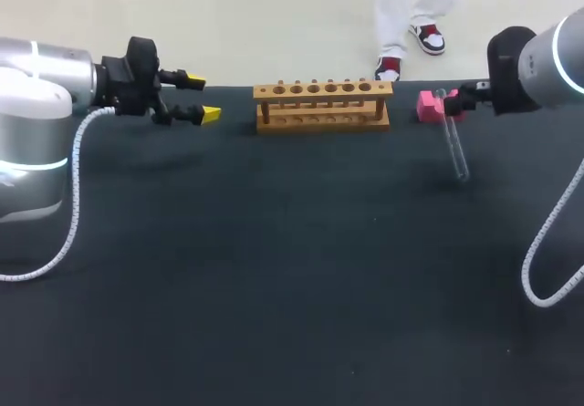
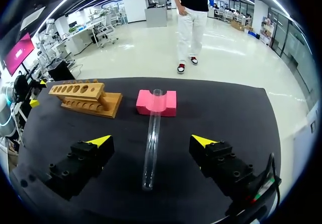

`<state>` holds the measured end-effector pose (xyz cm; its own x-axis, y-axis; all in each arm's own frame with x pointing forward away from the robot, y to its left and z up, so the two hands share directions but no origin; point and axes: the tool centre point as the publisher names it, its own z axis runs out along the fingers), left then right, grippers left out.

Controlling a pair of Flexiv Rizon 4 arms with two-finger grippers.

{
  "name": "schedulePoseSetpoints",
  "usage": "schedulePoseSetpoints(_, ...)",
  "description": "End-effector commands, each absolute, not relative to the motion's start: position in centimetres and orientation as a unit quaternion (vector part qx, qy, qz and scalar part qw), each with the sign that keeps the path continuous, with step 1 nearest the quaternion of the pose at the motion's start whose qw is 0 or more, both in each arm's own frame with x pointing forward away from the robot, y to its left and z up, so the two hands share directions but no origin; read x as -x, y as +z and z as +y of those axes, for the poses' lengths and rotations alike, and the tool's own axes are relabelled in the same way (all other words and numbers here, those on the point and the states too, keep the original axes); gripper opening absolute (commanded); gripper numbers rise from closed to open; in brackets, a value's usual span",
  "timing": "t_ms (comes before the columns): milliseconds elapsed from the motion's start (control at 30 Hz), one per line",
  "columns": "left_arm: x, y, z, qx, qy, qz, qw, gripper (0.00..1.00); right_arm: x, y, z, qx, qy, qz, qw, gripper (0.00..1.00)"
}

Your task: Grasp the test tube, adjust it, and insert it.

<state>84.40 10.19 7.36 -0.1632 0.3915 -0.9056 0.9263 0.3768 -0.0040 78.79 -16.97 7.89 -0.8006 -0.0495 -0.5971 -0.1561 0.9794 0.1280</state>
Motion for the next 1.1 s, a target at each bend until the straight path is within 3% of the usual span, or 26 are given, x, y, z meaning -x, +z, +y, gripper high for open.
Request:
schedulePoseSetpoints(33,-84.3,7.3,10.2,-0.470,-0.301,0.699,0.448,1.00,-79.0,7.2,-16.6,0.027,0.089,0.863,0.496,1.00)
schedulePoseSetpoints(433,-84.3,7.3,10.2,-0.470,-0.301,0.699,0.448,1.00,-79.4,6.2,-17.1,0.026,0.083,0.826,0.557,1.00)
schedulePoseSetpoints(1100,-84.3,7.3,10.2,-0.470,-0.301,0.699,0.448,1.00,-79.7,3.3,-15.7,0.044,0.060,0.814,0.576,1.00)
